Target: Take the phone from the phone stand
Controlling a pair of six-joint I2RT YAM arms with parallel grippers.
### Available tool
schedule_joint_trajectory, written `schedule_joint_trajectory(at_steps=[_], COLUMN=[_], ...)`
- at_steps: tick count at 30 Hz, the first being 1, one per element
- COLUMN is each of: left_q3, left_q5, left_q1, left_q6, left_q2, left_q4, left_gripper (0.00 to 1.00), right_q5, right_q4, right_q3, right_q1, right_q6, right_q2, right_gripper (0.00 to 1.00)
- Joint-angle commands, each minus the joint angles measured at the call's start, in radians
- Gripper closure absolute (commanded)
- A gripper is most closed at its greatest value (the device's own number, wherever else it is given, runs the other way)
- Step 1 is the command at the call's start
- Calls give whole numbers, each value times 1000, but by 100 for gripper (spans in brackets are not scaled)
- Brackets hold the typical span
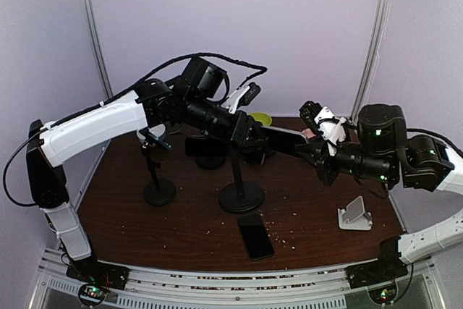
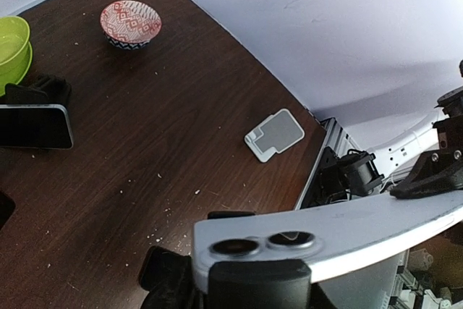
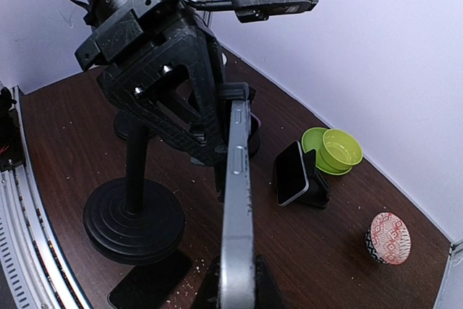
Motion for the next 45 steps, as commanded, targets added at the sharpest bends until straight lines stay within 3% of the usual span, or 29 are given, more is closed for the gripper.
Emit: schedule_joint_trajectory(at_steps=[1,20,24,30,35,40,45], left_q3=[78,124,143,153,156,150,74], left_q5=[-86,-86,-100,-95,-111,-124,-159], left_q1=[78,89,89,82,60,41,32], left_q6=[-24,-60,-40,31,129,220,252], left_q2=[10,78,81,61,26,-11,-60], left_q4=[108,142,138,121,77,4,-10], left_gripper=[100,100,100,100,100,100,100], right_q5=[-94,-69,-115,-147,-338,-451,-682], right_q4=[-104,-174,-194,-155,-77,50,64], right_q3=[48,-1,-30,-84,-132,-208,-216], right_q1=[17,9,-47,-265,-536,-685,-847], right_q6=[36,43,90,192,369,501,603], right_q2=[-63,-196,-254,-288,-188,-103,79], right_gripper=[100,100,100,100,100,100,100])
